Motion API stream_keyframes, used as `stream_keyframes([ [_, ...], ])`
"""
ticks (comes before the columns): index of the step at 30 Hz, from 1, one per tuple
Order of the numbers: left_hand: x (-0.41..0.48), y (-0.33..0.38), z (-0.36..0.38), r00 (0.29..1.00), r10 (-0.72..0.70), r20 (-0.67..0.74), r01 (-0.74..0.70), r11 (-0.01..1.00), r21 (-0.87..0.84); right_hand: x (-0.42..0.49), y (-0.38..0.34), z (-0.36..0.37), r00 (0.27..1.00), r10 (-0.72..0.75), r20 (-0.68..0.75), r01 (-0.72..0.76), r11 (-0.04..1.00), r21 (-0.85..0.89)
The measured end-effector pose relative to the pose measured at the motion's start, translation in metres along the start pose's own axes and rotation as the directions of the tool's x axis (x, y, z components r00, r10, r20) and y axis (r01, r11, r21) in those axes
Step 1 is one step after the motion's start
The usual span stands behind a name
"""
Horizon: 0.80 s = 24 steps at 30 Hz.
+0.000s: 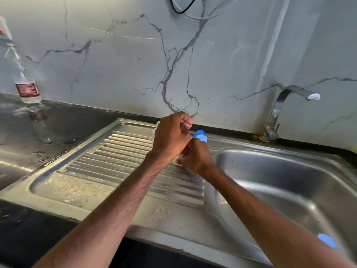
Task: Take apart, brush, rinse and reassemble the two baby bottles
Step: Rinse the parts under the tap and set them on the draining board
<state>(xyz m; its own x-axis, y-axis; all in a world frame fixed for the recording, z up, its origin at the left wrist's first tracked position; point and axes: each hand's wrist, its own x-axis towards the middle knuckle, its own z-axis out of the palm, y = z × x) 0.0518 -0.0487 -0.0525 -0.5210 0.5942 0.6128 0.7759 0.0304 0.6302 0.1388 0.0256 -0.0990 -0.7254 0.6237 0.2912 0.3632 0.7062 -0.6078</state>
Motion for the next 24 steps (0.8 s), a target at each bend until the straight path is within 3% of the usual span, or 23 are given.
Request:
stream_keyframes([
  [17,-0.003,-0.003,0.017,1.0,-0.004,0.023,0.004,1.0,0.023,-0.013,0.003,-0.008,0.995,-0.001,-0.104,0.011,0.995,0.096],
  [24,-0.024,0.035,0.068,0.97,0.098,0.223,-0.09,0.995,-0.044,-0.064,0.048,-0.08,0.981,-0.08,-0.178,0.063,0.993,-0.096],
])
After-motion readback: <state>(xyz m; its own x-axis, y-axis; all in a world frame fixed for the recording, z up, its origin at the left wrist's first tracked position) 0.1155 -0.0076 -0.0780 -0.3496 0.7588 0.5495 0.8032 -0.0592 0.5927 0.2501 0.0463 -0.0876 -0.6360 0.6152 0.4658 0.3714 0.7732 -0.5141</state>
